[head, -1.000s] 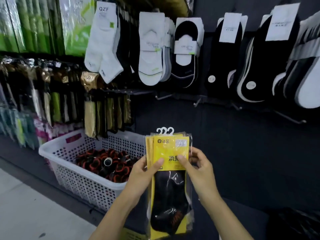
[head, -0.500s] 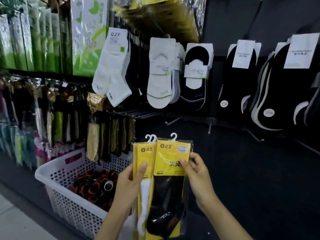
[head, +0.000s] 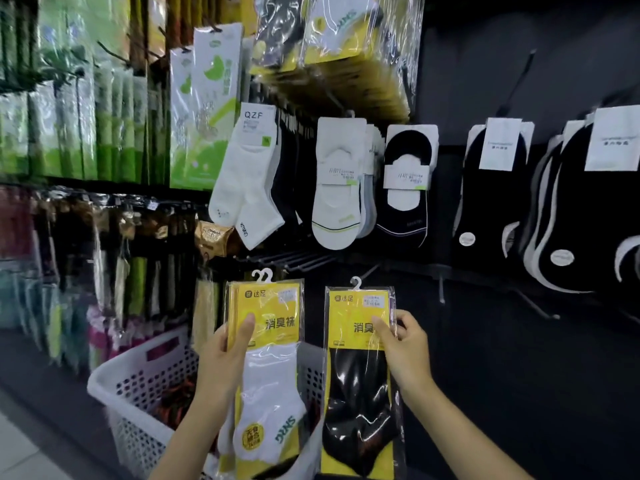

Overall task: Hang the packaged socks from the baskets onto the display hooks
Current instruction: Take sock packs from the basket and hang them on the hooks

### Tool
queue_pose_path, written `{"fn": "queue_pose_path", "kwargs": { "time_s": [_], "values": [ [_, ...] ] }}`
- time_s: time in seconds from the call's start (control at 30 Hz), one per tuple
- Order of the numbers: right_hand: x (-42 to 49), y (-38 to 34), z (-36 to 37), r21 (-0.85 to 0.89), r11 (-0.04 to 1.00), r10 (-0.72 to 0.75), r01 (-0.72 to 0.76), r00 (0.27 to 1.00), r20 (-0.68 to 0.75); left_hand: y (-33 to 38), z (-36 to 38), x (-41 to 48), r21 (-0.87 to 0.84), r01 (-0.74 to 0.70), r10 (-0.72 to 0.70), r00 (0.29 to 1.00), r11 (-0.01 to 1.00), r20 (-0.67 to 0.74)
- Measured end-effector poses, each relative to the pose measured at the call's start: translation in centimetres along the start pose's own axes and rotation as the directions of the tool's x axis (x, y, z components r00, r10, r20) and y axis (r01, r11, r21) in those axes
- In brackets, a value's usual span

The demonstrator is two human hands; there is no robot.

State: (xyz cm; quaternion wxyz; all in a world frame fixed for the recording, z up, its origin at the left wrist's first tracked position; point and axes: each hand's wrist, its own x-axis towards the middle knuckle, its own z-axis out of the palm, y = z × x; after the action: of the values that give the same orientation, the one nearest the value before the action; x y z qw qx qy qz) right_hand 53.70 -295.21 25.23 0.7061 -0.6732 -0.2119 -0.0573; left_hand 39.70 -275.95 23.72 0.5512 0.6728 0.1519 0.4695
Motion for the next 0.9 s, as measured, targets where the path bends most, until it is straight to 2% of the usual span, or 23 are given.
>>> {"fn": "queue_pose_path", "kwargs": {
  "time_s": [0.13, 0.43, 0.63, 0.7, 0.77, 0.83, 0.9],
  "values": [
    [0.9, 0.6, 0.5, -0.016, 0.999, 0.042, -0.042, 0.999, -0.007, 0.0, -0.2, 0.0, 0.007, -0.004, 0.004, 1.000, 1.000, 0.012],
    [4.3, 2.1, 0.5, 0.093, 0.953, 0.300, -0.289, 0.944, -0.140, -0.5, 0.8, -0.2, -0.099, 0.041, -0.034, 0.996, 0.994, 0.079],
    [4.7, 1.9, -1.1, 0.076, 0.943, 0.329, -0.323, 0.879, -0.346, 0.9, 1.5, -1.5, -0.128, 0.078, -0.064, 0.991, 0.989, 0.116],
    [3.5, 1.5, -1.7, 0.099, 0.945, 0.325, -0.311, 0.869, -0.373, 1.5, 1.7, -2.0, -0.131, 0.091, -0.071, 0.986, 0.987, 0.149],
    [2.0, 0.8, -1.8, 0.117, 0.945, 0.327, -0.306, 0.901, -0.285, 2.2, 2.0, -2.6, -0.146, 0.099, -0.075, 0.984, 0.984, 0.162],
    [0.0, -0.6, -1.7, 0.139, 0.944, 0.311, -0.298, 0.947, -0.082, 2.6, 2.5, -3.2, -0.150, 0.112, -0.085, 0.981, 0.982, 0.175],
    [-2.0, -2.3, -1.7, 0.097, 0.962, 0.244, -0.255, 0.963, 0.115, 2.8, 3.3, -3.8, -0.164, 0.146, -0.112, 0.973, 0.976, 0.203]
  ]
}}
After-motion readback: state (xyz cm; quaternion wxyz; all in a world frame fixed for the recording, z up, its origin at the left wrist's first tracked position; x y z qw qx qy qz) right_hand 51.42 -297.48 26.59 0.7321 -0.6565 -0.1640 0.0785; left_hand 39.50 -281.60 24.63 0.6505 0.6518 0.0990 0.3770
